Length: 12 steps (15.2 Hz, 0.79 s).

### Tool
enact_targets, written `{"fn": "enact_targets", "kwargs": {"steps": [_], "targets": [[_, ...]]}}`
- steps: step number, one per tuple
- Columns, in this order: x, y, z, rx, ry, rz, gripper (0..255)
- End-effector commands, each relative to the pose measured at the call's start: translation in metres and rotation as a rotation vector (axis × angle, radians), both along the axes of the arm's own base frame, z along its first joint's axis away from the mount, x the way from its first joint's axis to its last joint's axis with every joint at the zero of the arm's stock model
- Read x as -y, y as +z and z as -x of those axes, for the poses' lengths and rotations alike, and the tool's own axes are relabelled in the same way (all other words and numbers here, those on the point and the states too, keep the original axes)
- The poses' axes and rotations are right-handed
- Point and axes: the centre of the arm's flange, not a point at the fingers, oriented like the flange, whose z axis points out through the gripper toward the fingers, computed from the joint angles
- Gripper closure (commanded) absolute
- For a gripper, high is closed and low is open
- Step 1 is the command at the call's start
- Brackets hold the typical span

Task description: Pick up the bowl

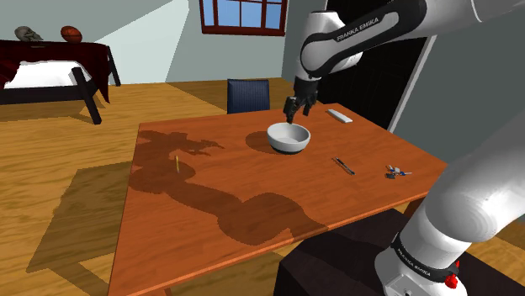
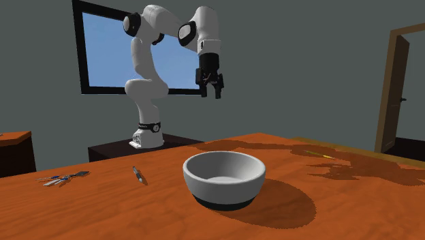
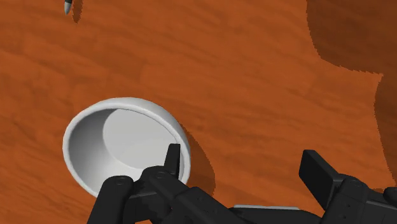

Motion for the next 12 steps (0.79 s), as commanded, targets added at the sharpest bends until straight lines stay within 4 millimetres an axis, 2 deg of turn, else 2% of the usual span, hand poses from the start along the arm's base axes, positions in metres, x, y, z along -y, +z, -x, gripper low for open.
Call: {"fn": "enact_targets", "kwargs": {"steps": [1, 12], "targets": [[0.003, -0.018, -0.019, -0.001, 0.0, 0.009, 0], [0.031, -0.122, -0.116, -0.012, 0.0, 0.059, 0]]}}
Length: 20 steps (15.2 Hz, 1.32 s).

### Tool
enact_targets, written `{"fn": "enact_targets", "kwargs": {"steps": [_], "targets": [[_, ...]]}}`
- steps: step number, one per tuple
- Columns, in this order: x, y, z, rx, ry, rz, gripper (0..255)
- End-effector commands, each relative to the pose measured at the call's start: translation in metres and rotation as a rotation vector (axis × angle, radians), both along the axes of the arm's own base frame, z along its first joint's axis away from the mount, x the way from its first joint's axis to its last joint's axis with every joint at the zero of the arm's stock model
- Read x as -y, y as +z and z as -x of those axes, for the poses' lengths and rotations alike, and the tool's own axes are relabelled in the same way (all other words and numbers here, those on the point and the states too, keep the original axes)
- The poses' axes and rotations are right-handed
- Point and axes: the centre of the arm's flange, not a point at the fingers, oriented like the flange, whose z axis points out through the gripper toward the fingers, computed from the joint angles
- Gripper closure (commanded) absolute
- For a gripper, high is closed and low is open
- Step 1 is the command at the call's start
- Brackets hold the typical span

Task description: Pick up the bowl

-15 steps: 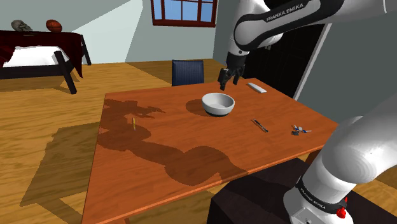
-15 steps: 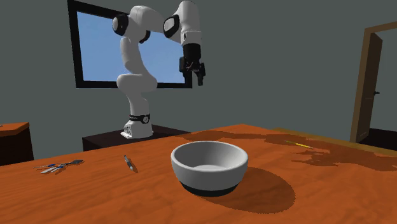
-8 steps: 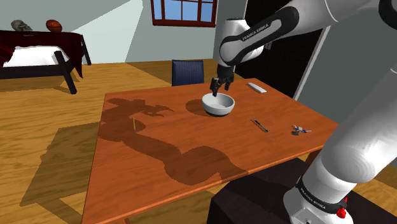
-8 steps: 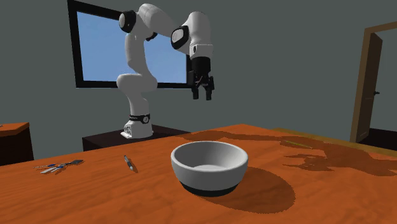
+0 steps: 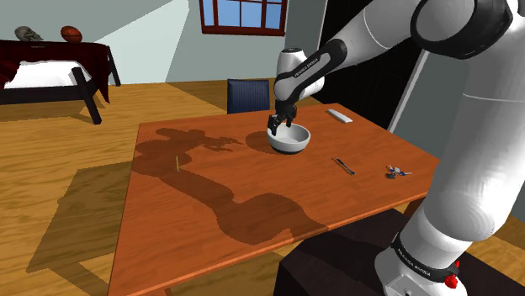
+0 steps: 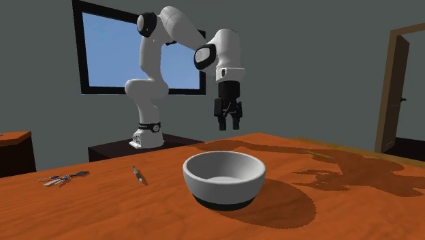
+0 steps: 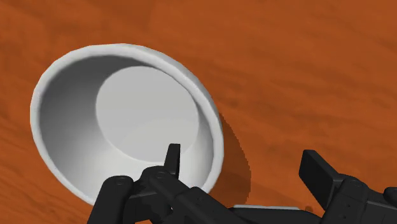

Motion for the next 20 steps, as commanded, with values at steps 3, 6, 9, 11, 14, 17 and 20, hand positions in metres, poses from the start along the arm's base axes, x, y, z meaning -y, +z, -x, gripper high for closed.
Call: {"fn": "enact_targets", "kwargs": {"steps": [3, 6, 9, 11, 14, 17, 20], "targets": [[0.011, -0.041, -0.033, -0.003, 0.0, 0.018, 0], [0.017, -0.064, -0.05, -0.005, 0.0, 0.027, 0], [0.017, -0.079, -0.05, -0.005, 0.0, 0.027, 0], [0.017, -0.09, -0.05, -0.005, 0.0, 0.027, 0], [0.017, -0.098, -0.05, -0.005, 0.0, 0.027, 0], [0.017, -0.098, -0.05, -0.005, 0.0, 0.027, 255], [0.017, -0.099, -0.05, -0.005, 0.0, 0.027, 255]]}}
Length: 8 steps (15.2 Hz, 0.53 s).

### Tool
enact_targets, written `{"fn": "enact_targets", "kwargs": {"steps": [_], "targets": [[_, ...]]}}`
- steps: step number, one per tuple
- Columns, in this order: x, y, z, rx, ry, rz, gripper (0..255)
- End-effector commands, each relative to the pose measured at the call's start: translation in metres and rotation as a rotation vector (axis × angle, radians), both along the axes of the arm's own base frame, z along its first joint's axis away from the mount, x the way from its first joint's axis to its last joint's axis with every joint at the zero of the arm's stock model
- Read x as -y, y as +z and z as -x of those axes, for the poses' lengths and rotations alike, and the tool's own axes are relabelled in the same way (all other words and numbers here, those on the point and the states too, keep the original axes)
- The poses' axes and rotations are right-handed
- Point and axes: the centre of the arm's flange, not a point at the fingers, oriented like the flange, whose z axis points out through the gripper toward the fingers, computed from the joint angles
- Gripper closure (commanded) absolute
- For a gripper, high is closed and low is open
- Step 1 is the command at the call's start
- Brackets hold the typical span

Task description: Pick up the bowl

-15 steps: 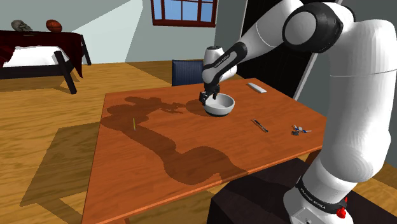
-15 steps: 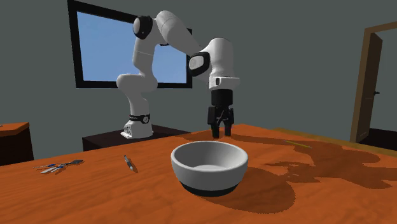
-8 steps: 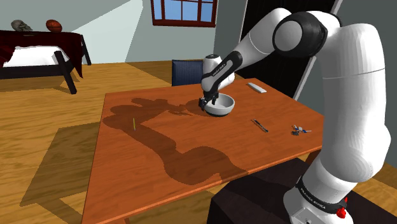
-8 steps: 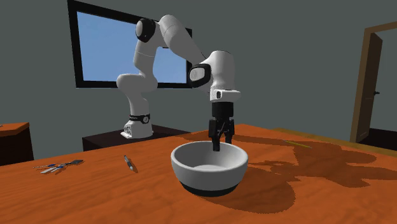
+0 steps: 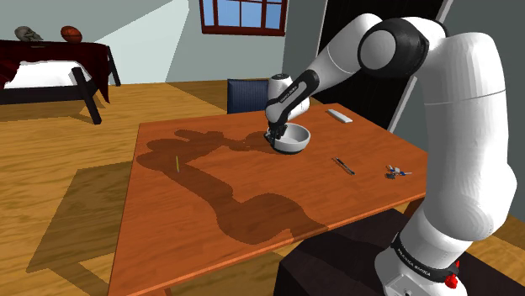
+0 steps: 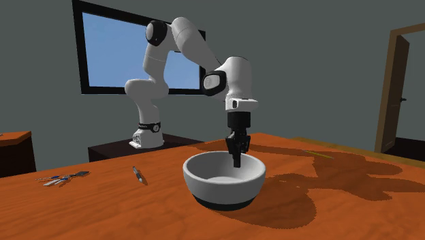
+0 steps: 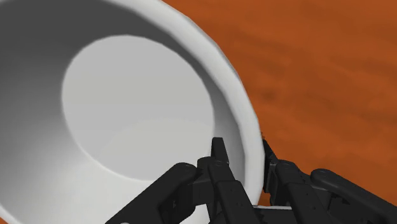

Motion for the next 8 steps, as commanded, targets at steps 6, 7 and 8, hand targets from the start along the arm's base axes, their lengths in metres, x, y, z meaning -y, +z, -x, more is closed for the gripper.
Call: {"fn": "enact_targets", "kwargs": {"steps": [6, 7, 8], "targets": [[0.0, 0.01, 0.001, -0.001, -0.001, 0.0, 255], [0.0, 0.015, 0.001, -0.001, -0.001, 0.0, 255], [0.0, 0.021, 0.001, -0.001, -0.001, 0.0, 255]]}}
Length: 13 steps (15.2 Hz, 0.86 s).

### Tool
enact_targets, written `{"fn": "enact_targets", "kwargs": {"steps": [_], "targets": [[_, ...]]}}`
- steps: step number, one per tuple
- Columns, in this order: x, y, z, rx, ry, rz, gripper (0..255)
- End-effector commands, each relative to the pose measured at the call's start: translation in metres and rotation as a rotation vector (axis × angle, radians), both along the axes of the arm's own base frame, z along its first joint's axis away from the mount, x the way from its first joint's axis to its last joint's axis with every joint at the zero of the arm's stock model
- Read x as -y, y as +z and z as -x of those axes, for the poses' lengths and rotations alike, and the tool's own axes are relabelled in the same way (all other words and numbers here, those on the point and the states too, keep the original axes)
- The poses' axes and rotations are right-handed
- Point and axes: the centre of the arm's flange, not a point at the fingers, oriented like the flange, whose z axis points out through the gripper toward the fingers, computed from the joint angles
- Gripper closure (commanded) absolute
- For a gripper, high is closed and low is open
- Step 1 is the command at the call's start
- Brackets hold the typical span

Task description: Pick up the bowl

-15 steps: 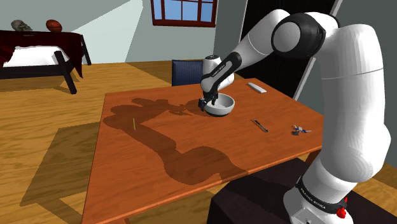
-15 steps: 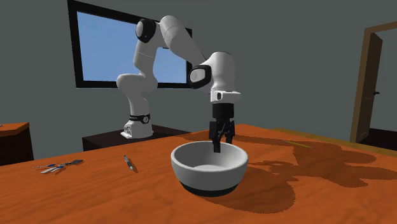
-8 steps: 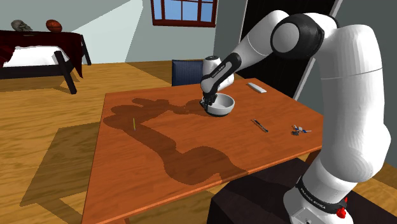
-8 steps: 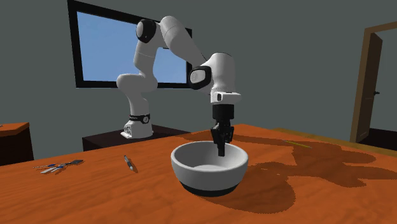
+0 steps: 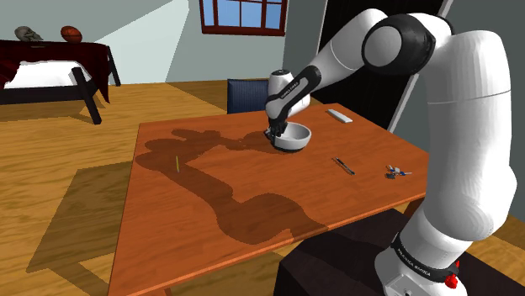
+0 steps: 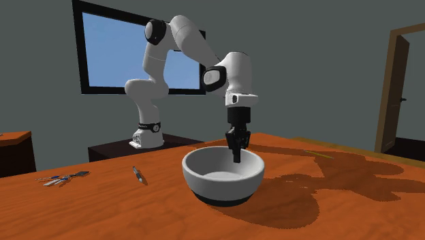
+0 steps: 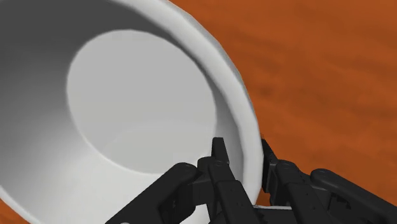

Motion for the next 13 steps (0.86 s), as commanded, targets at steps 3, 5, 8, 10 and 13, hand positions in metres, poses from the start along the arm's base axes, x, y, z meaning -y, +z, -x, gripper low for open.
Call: {"fn": "enact_targets", "kwargs": {"steps": [3, 5, 8, 10, 13], "targets": [[0.001, 0.021, 0.0, 0.001, 0.0, 0.0, 255], [0.001, 0.032, 0.0, 0.001, 0.0, 0.0, 255], [0.001, 0.048, 0.0, 0.001, 0.0, 0.0, 255], [0.001, 0.058, 0.0, 0.001, 0.0, 0.0, 255], [0.001, 0.064, 0.0, 0.001, 0.0, 0.0, 255]]}}
